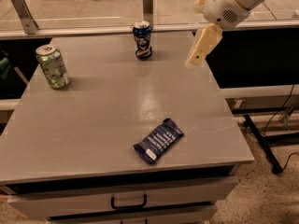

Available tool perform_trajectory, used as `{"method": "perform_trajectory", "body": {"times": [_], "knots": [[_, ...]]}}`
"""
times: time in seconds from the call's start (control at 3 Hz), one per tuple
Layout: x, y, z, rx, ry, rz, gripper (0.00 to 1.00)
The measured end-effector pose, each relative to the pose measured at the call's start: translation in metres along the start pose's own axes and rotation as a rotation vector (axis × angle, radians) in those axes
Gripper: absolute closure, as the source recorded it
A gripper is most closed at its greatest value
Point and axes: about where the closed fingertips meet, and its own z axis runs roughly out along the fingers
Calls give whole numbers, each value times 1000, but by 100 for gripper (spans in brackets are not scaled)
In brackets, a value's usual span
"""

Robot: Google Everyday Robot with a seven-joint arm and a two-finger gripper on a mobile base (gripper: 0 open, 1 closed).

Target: Move pepsi can near rxbar blueberry

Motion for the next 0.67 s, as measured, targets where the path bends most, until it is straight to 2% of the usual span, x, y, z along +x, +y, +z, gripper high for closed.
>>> {"method": "perform_trajectory", "body": {"times": [0.33, 0.67], "knots": [[0, 0, 0, 0, 0, 0, 0], [6, -9, 16, 43, -33, 42, 0]]}}
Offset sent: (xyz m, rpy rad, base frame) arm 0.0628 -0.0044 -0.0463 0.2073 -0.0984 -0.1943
